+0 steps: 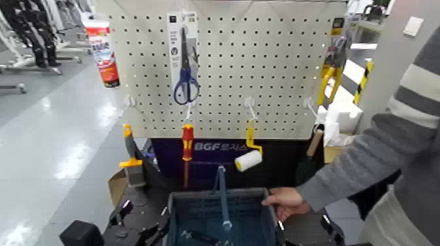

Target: Put the black wrench into the crate.

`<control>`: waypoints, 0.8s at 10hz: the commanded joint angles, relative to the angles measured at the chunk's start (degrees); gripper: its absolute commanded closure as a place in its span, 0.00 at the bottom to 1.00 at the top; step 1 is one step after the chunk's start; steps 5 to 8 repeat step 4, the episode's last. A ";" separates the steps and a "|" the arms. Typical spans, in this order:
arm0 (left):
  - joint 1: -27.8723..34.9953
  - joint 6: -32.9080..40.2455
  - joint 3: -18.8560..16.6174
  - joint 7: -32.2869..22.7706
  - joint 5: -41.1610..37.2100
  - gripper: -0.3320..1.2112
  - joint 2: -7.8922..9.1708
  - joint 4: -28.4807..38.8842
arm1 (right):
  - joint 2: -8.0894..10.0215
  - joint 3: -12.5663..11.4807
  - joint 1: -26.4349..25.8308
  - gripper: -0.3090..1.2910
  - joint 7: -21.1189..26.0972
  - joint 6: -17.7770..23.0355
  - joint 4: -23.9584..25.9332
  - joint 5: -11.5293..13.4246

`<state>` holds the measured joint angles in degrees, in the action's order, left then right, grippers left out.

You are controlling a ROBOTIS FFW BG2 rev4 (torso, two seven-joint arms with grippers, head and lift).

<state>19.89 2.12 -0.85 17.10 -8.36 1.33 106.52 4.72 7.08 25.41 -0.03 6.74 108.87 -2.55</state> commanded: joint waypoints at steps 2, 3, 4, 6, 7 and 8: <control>-0.02 -0.10 0.06 0.04 0.01 0.36 0.07 0.00 | 0.03 -0.22 -0.09 0.27 -0.14 0.82 -0.14 0.00; -0.02 -0.10 0.06 0.13 0.01 0.36 0.07 0.00 | 0.03 -0.22 -0.18 0.27 -0.14 0.73 -0.14 0.00; -0.11 -0.10 0.06 0.13 0.01 0.36 0.07 0.00 | 0.12 -0.13 -0.18 0.27 -0.32 0.65 -0.14 0.00; -0.11 -0.10 0.06 0.13 0.01 0.36 0.07 0.00 | 0.12 -0.13 -0.18 0.27 -0.32 0.65 -0.14 0.00; -0.11 -0.10 0.06 0.13 0.01 0.36 0.07 0.00 | 0.12 -0.13 -0.18 0.27 -0.32 0.65 -0.14 0.00; -0.11 -0.10 0.06 0.13 0.01 0.36 0.07 0.00 | 0.12 -0.13 -0.18 0.27 -0.32 0.65 -0.14 0.00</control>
